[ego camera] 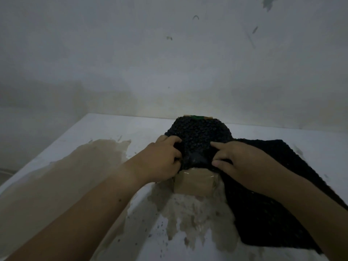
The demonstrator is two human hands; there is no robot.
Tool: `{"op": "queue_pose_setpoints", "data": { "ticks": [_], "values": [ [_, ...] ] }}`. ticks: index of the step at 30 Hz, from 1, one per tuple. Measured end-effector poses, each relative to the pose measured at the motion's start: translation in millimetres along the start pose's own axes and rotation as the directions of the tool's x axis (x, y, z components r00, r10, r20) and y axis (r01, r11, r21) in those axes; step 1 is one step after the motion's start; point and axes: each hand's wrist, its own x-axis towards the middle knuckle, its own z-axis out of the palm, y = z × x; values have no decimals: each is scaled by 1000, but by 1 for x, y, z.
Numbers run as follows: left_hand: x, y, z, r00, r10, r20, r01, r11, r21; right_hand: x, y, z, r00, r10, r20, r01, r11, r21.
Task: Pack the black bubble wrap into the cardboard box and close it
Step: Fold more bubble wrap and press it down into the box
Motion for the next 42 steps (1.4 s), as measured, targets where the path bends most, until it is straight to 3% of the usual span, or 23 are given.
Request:
{"op": "queue_pose_setpoints", "data": {
  "ticks": [3, 7, 10, 13, 18, 23, 26, 29, 34, 37, 39, 42],
  "values": [
    [4, 1, -1, 1000, 14, 8, -14, 1000, -25, -1, -6, 2, 994, 20, 106, -11, 996, -85],
    [2, 5, -10, 985, 20, -169, -57, 975, -213, 10, -12, 14, 964, 84, 253, -7, 956, -293],
    [-6, 7, -17, 999, 9, -44, -16, 988, -155, 18, -14, 16, 961, 91, 259, -3, 946, -324],
    [-12, 8, -18, 996, 24, 85, -22, 999, -31, 18, -7, 12, 970, 59, 238, 0, 970, -241],
    [-7, 13, -12, 983, 11, 183, -25, 997, 72, 5, 1, 3, 997, -79, 25, 80, 997, -24],
    [-5, 15, -15, 978, 30, 207, -64, 985, 161, 10, -9, 13, 982, -88, 168, 113, 983, -147],
    [-9, 12, -15, 985, 70, 157, -85, 992, 89, 19, -13, 17, 955, 23, 296, 35, 981, -189],
    [-14, 8, -5, 990, 138, -11, -137, 988, 71, 28, -15, 21, 941, 45, 336, 32, 975, -220],
    [-19, 10, 5, 994, 107, 26, -108, 992, 63, 21, -3, 21, 952, -57, 301, 83, 994, -76],
    [-14, 11, 2, 991, 69, 115, -71, 997, 10, 6, 4, 11, 984, -95, 154, 88, 995, 47],
    [-10, 11, 1, 985, 53, 166, -49, 998, -27, -2, 6, 1, 995, -88, 49, 87, 996, 18],
    [-8, 11, -2, 982, 56, 178, -45, 997, -68, -4, 3, -9, 998, -62, 0, 62, 994, -87]
  ]
}}
